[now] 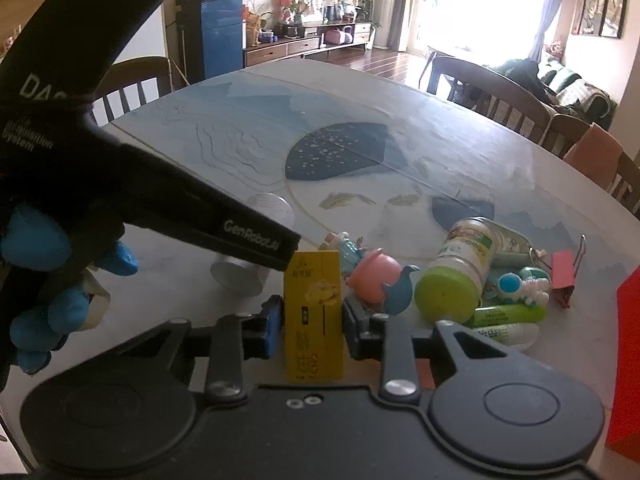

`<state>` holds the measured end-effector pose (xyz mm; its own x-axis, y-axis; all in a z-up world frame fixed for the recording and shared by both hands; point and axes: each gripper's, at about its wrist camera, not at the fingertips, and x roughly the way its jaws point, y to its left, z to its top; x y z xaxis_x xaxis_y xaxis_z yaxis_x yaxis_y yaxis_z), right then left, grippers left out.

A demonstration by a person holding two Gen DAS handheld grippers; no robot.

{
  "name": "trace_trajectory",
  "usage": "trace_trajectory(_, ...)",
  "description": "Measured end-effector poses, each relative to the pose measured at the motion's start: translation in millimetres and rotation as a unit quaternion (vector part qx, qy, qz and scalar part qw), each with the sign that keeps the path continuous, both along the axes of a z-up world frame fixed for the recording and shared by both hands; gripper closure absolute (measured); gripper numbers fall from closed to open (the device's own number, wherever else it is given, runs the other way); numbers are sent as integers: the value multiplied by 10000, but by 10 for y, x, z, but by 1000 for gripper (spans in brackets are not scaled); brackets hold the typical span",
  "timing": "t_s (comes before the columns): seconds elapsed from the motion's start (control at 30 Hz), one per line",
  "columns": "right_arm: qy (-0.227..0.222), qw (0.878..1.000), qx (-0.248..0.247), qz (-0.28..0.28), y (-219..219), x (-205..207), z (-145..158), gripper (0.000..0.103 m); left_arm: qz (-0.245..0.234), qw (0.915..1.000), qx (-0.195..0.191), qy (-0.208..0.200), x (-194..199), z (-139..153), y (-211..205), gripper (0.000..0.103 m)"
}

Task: Organize rigid objects
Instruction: 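Grasp the yellow box with the right tool while the left tool grasps the white-labelled bottle, then carry the yellow box and bottle with both tools over the red box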

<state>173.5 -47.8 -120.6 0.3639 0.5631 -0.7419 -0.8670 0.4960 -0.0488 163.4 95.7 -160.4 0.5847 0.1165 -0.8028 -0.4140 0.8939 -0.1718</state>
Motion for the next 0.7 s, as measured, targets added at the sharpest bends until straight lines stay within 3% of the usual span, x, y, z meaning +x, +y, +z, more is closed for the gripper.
trace_trajectory(0.37, 152, 9987, 231, -438, -181, -159, 204, 74, -84, 10000, -7, -47, -225, 77, 27, 56)
trace_trajectory(0.7, 165, 9915, 565, -1157, -553, -342, 657, 74, -407, 9988, -3, -279, -561, 350, -66, 62)
